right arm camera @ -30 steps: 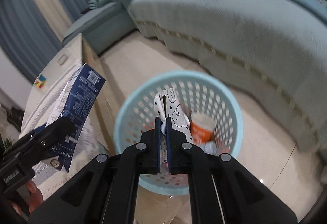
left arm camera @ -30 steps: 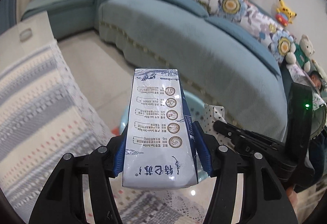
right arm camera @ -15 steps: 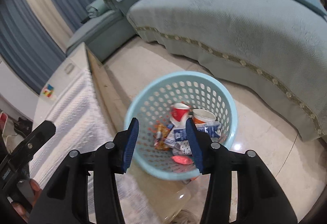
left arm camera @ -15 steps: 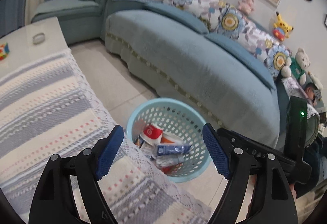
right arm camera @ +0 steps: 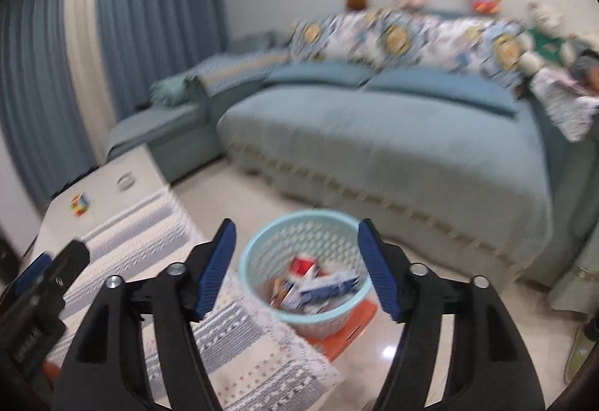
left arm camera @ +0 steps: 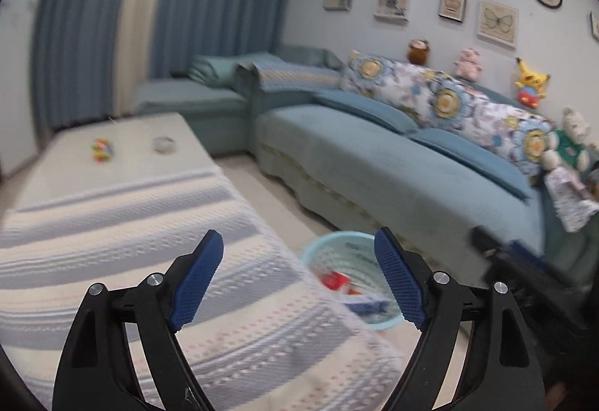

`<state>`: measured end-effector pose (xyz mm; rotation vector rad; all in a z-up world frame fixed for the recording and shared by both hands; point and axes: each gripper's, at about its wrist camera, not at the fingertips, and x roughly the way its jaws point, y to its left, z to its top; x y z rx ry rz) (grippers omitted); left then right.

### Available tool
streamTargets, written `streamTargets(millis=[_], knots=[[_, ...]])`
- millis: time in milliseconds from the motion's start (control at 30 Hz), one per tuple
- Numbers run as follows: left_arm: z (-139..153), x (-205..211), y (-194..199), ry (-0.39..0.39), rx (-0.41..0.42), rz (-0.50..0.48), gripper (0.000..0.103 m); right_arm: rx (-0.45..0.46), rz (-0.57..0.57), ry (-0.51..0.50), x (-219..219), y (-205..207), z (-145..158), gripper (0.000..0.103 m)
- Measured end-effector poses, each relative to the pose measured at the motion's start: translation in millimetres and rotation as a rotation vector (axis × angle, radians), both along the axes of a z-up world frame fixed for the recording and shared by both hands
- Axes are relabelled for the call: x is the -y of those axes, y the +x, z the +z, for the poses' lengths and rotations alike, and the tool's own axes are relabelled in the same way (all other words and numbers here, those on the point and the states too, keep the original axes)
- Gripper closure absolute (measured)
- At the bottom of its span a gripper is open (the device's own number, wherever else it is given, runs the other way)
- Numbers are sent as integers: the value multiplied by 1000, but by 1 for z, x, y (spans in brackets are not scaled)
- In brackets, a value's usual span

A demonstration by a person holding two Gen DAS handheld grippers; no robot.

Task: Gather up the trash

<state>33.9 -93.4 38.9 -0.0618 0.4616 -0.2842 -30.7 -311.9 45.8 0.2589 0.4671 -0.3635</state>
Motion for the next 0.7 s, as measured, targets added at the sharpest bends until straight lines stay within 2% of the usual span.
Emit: streamTargets(millis=[33, 133, 267, 333, 500, 700], knots=[[-3, 0, -8, 17, 31, 32, 17, 18, -22, -13, -3, -6, -1, 37], [-9, 0, -30, 48, 107, 83, 15, 47, -60, -53, -9, -20, -9, 37], [-9, -2, -41, 70, 153, 87, 11, 47, -54, -106, -18, -24, -23, 37], [-7, -4, -42, 70, 157, 90, 9, 43, -48, -141, -21, -22, -24, 37], [-12, -3, -37, 111, 136, 88, 8, 50, -38, -153, -22, -25, -25, 35], [-12, -6, -39, 100, 131, 114, 8, 44, -5, -180, -32, -24, -28, 32]])
